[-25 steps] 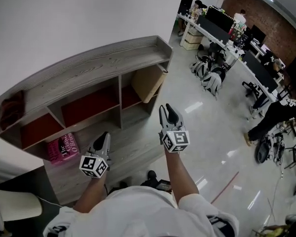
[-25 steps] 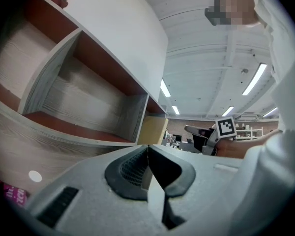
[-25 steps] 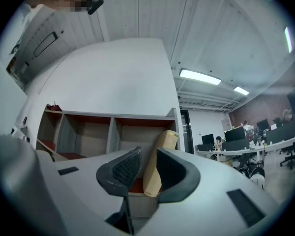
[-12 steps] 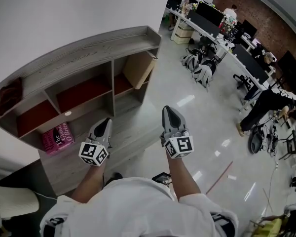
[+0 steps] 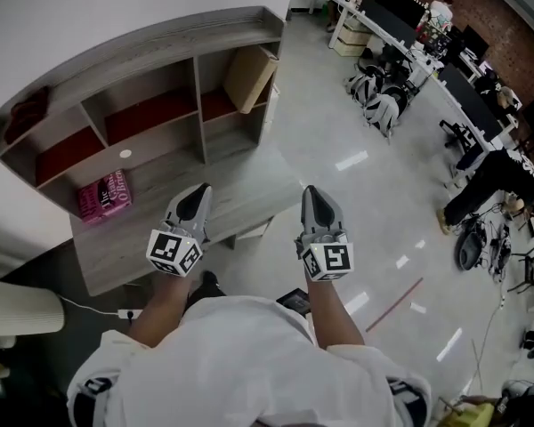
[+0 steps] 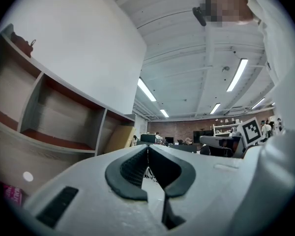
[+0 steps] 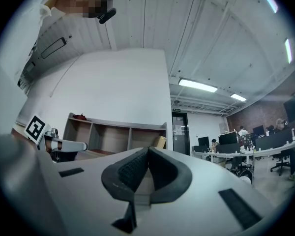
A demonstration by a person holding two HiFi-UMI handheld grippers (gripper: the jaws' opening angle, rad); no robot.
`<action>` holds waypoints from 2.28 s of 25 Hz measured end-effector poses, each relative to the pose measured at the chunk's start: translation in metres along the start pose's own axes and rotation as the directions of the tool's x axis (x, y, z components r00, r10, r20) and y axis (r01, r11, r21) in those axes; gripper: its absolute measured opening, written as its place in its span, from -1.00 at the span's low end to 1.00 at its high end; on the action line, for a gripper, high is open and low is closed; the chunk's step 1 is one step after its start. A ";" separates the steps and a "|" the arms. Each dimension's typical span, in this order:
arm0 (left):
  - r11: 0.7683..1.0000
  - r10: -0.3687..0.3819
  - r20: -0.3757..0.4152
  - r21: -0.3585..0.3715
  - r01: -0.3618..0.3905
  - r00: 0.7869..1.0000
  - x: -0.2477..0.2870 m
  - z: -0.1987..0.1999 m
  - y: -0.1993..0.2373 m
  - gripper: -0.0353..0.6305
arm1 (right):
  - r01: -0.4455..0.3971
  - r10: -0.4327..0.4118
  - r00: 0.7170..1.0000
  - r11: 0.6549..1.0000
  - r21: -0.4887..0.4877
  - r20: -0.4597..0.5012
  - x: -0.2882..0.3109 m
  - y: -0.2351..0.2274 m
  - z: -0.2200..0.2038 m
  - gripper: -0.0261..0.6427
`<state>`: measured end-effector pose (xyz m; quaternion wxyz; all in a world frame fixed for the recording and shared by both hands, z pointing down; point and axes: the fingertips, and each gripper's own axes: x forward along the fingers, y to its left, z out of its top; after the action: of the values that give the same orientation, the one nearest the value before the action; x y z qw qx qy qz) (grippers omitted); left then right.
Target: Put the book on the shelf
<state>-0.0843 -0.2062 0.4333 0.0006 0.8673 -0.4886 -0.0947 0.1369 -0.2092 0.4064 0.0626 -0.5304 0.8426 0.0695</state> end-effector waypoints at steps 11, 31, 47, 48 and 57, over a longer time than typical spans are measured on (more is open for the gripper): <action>0.996 0.063 -0.065 0.065 -0.059 0.996 -0.069 -0.020 -0.097 -0.84 | -0.047 0.047 0.997 0.999 0.009 -0.054 -0.111 0.003 -0.015 -0.88; 1.000 0.010 -0.278 0.020 -0.005 0.961 -0.182 -0.086 -0.137 -0.84 | -0.136 0.158 0.955 0.985 0.104 -0.252 -0.195 0.097 -0.089 -0.88; 1.000 0.026 -0.214 0.021 -0.022 0.976 -0.223 -0.064 -0.065 -0.84 | -0.078 0.096 0.961 0.994 0.079 -0.261 -0.187 0.147 -0.082 -0.88; 0.999 0.035 -0.207 0.018 -0.032 0.978 -0.225 -0.063 -0.061 -0.84 | -0.079 0.096 0.961 0.994 0.076 -0.258 -0.187 0.147 -0.081 -0.88; 0.996 0.080 -0.192 -0.019 -0.085 0.978 -0.225 -0.064 -0.041 -0.84 | -0.075 0.086 0.962 0.996 0.050 -0.259 -0.182 0.131 -0.082 -0.88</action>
<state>-0.1528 -0.0002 0.5296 0.0629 0.8514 -0.5204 -0.0175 0.0947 -0.0071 0.5267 -0.0413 -0.4990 0.8655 -0.0152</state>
